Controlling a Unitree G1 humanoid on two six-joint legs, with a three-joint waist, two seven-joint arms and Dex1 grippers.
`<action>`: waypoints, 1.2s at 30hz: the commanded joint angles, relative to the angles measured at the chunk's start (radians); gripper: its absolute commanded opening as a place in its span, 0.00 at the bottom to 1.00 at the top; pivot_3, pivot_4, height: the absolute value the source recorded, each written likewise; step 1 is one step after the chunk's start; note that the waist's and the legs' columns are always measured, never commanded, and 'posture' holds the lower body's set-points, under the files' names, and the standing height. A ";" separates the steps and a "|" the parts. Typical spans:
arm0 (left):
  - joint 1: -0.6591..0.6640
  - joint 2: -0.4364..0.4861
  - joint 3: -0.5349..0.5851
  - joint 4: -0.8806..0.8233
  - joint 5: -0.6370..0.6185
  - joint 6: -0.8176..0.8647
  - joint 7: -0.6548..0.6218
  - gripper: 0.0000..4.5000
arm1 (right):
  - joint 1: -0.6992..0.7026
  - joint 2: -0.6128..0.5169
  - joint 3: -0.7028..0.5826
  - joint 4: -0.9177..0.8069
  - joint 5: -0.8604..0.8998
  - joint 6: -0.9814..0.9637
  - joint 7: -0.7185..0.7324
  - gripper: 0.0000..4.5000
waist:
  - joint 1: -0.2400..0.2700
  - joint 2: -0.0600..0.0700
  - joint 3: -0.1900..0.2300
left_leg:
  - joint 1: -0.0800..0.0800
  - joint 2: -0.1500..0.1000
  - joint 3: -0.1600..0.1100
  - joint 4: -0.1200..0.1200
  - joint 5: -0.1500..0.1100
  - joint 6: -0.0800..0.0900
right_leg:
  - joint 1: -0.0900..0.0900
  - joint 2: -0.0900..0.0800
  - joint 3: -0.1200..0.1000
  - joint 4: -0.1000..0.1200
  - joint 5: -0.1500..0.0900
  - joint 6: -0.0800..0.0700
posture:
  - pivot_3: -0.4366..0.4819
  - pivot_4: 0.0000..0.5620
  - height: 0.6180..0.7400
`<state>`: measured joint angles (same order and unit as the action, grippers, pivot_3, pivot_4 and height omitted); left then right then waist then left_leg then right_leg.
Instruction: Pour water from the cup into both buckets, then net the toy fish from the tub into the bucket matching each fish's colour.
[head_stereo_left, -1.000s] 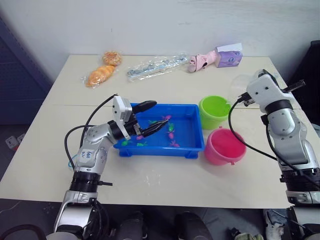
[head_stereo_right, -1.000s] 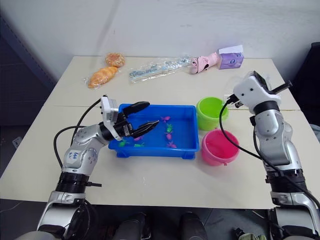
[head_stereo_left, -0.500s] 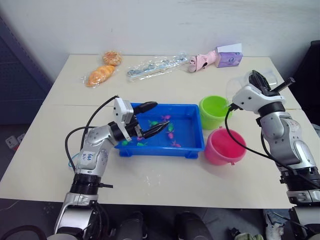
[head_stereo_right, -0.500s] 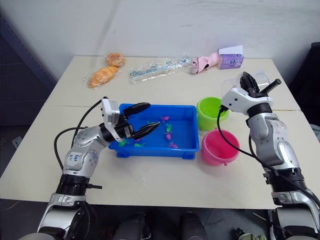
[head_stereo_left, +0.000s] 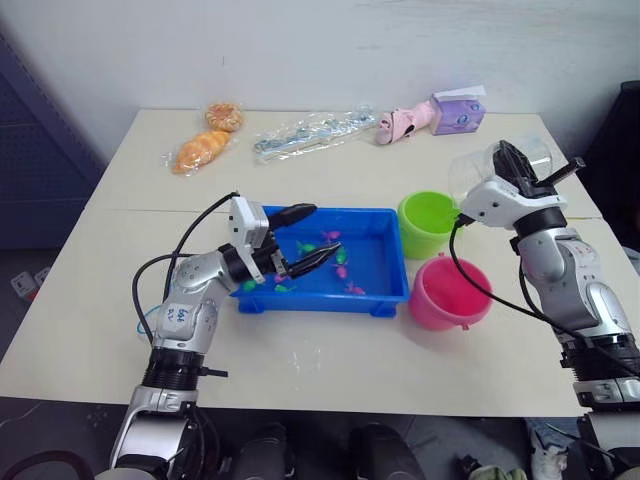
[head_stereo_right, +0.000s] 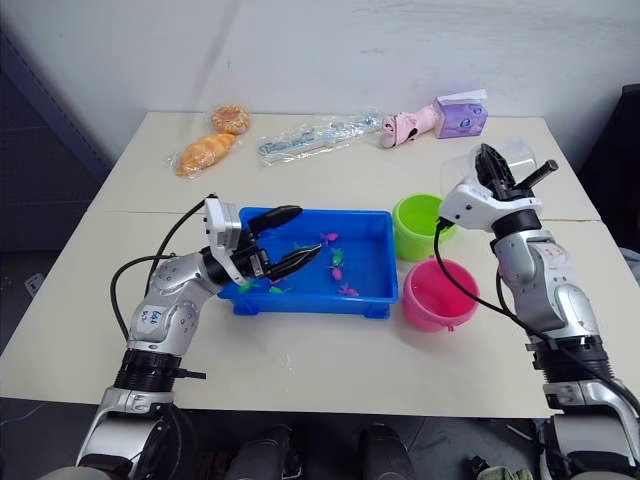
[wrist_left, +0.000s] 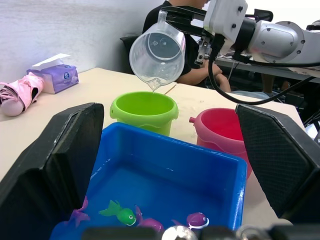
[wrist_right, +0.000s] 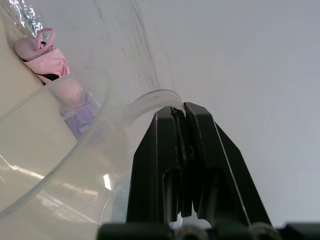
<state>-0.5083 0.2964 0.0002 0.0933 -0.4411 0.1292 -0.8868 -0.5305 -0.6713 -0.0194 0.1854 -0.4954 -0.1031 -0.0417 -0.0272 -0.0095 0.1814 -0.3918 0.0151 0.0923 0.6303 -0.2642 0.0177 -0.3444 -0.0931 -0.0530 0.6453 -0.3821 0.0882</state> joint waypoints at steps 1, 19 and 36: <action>-0.010 0.008 0.004 -0.028 0.000 -0.010 -0.007 1.00 | 0.014 0.079 -0.162 -0.125 0.212 0.151 0.051 0.01 | 0.001 0.000 0.000 | 0.000 0.000 0.000 0.000 0.000 0.000 | 0.000 0.000 0.000 0.000 0.000 0.000 | 0.48 0.27 1.00; -0.045 0.096 -0.035 -0.083 -0.134 0.168 -0.262 1.00 | 0.284 0.501 -0.815 -0.694 0.917 0.820 -0.097 0.01 | -0.001 0.001 0.000 | -0.001 0.000 -0.001 -0.002 0.000 0.001 | 0.000 0.000 0.000 0.001 0.000 0.000 | 0.48 0.27 1.00; -0.066 0.108 -0.053 -0.074 -0.125 0.208 -0.318 1.00 | 0.403 0.666 -0.649 -0.384 0.912 0.330 -0.045 0.32 | -0.001 0.001 0.000 | 0.001 0.000 0.000 -0.003 0.000 0.000 | -0.001 0.000 0.003 0.001 0.000 0.000 | 0.48 0.27 1.00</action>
<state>-0.5656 0.3984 -0.0595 0.0351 -0.5596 0.3376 -1.1953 -0.1417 0.0123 -0.6672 -0.1752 0.4017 0.2608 -0.0920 -0.0283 -0.0083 0.1809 -0.3907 0.0149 0.0924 0.6270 -0.2642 0.0179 -0.3452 -0.0927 -0.0501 0.6459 -0.3821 0.0881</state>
